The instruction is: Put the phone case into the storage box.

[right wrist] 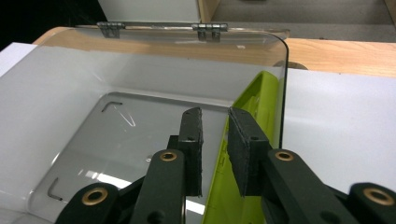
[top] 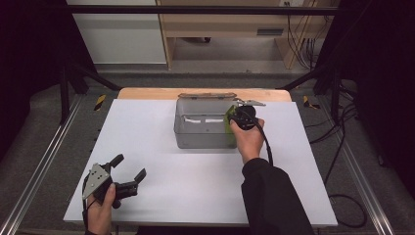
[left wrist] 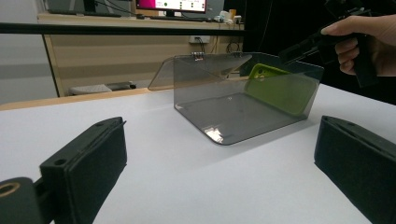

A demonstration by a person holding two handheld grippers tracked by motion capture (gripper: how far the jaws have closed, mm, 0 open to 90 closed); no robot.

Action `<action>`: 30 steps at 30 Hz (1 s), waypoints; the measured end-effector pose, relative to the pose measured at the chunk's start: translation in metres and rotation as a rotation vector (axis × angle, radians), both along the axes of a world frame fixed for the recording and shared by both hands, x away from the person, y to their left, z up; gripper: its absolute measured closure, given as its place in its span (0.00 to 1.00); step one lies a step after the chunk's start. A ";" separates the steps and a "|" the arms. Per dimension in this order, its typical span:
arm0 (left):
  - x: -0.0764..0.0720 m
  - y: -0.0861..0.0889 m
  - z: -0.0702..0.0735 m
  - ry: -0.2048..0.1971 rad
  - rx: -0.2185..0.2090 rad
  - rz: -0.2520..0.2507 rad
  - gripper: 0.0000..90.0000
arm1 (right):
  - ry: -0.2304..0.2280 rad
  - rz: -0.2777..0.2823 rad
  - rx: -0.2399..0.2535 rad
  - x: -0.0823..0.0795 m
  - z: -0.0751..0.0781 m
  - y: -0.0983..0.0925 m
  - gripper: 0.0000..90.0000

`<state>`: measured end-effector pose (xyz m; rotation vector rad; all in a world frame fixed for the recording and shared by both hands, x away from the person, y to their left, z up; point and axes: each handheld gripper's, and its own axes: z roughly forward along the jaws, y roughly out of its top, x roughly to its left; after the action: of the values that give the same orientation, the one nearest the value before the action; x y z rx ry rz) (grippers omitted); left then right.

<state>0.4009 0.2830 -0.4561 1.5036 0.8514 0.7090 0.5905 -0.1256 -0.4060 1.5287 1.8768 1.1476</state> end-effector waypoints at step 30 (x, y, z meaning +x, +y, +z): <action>0.000 0.000 0.000 0.000 0.001 0.001 0.02 | -0.038 0.033 0.002 -0.001 -0.001 0.006 0.81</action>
<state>0.4008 0.2834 -0.4560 1.5040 0.8521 0.7095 0.5899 -0.1198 -0.4067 1.4718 1.8831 1.1858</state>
